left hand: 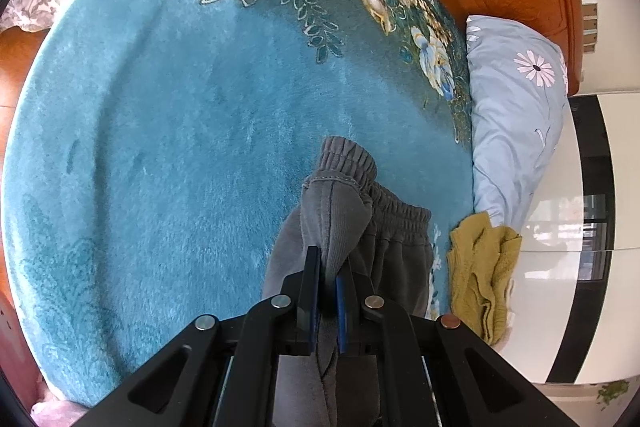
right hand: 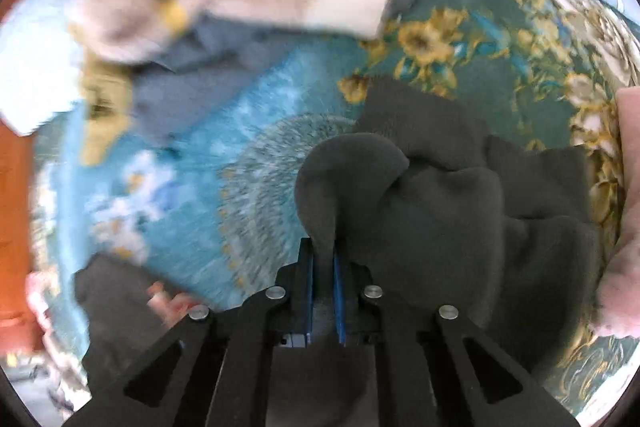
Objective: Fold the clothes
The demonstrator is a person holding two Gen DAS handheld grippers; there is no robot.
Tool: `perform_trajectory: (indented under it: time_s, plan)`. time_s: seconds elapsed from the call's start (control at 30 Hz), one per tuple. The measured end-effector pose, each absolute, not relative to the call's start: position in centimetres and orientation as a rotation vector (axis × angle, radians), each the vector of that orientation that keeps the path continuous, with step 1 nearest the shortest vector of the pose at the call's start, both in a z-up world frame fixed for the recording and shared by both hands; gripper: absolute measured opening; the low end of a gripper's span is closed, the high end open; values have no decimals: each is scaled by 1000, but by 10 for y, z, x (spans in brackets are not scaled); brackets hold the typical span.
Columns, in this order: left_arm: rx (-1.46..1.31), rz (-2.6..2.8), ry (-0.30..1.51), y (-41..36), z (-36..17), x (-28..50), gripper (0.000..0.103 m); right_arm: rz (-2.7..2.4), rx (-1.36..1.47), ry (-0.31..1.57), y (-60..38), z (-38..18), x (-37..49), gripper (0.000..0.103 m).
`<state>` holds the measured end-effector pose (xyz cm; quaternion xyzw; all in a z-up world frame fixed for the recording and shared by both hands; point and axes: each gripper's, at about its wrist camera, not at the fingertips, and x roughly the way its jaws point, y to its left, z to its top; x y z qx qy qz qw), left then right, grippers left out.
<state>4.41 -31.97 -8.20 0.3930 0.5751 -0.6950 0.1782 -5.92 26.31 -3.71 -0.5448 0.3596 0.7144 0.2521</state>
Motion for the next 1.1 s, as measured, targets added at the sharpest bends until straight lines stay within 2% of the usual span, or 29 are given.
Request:
perform_trajectory:
  time_s: [0.17,0.27,0.33,0.47,0.6,0.67,0.83,0.97,1.07,1.1]
  plan:
    - [1095,-1958,1632,-322,-77,49,8,2147,-1302,1122,267,42,19,8]
    - [1071,-1983,1623,-323,-70,53,8,2248,-1237,1120,259,82,67,8]
    - [1064,-1998,1622,-323,-67,54,8,2259,-1249,1096,251,88,98,8]
    - [1076,-2011,1615,-322,-63,55,8,2049,-1459,1154,228,32,156,8]
    - [1089,-2009,1622,-321,-62,56,8,1734,-1569,1409,223,-52,198,8]
    - [1086,-2008,1618,-321,-62,56,8,1671,-1608,1451,220,-70,201,8]
    - [1079,-2007,1606,-321,-60,58,8,1821,-1740,1264,222,-27,161,13]
    - [1073,-2007,1596,-320,-59,59,8,2074,-1758,1135,226,31,127,32]
    - [1069,-2006,1589,-320,-57,60,8,2236,-1663,1063,241,65,108,33]
    - [1068,-2006,1586,-320,-57,60,8,2264,-1606,1071,250,71,104,38]
